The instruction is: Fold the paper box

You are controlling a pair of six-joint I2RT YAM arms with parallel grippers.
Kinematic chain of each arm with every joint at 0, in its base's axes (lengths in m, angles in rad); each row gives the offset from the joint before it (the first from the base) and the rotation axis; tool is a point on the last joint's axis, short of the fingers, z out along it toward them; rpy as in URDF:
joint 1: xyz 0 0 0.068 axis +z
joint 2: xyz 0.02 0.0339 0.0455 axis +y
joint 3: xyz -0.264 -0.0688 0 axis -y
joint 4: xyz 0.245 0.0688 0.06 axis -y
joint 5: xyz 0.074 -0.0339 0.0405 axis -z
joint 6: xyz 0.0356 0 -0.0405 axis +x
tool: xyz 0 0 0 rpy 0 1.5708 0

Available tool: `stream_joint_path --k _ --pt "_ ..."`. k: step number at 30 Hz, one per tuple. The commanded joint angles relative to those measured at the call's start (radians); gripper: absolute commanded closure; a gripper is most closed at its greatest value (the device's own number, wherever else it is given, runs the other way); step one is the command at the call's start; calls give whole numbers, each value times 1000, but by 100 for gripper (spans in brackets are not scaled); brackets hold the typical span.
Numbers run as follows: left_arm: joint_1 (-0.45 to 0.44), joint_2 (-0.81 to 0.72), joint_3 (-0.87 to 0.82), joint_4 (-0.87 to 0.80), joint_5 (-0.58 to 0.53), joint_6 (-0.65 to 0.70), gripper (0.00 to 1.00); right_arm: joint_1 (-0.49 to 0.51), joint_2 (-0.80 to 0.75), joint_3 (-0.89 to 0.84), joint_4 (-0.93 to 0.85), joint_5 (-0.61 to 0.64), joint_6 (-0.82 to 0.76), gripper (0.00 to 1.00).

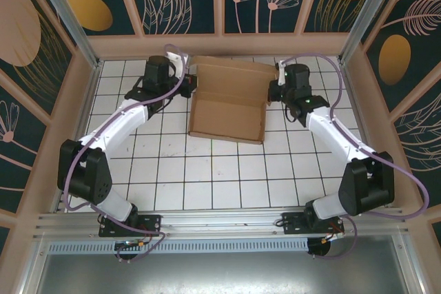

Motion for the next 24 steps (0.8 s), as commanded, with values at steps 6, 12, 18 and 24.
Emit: stream_joint_path --k 6,12,18,24 --pt "-29 10 -111 225 -45 -33 100 78 -48 -171 426 295 268 100" --pt "-30 10 -238 410 -57 -15 100 126 -39 -310 712 413 234 100" --pt "-31 34 -329 546 -80 -14 100 171 5 -390 907 470 207 100" --pt "-30 71 -410 689 -89 -68 100 188 62 -489 1118 455 174 100"
